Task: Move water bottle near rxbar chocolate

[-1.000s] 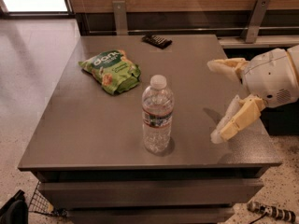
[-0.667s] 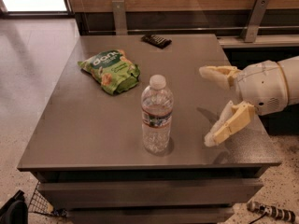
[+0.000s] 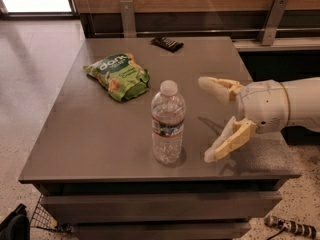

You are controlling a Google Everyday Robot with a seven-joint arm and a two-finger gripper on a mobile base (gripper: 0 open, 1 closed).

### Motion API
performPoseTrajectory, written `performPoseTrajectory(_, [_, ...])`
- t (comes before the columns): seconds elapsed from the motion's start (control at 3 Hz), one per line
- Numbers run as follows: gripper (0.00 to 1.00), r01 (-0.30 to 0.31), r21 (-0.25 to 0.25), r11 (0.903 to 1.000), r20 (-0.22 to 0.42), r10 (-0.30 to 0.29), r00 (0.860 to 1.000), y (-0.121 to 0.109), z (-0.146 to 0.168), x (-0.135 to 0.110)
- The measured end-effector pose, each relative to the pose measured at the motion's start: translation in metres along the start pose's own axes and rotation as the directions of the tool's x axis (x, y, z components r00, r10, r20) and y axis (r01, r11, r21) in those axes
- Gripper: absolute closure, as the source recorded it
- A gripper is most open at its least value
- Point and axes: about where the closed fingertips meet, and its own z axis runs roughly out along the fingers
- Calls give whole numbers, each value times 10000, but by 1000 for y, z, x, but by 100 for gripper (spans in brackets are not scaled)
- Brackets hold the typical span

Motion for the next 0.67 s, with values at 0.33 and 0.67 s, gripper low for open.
performPoseTrajectory(0.33, [0, -59, 36, 10000, 1087, 55, 9941, -4, 36, 6])
performPoseTrajectory(0.67, [0, -59, 36, 10000, 1087, 55, 9941, -4, 36, 6])
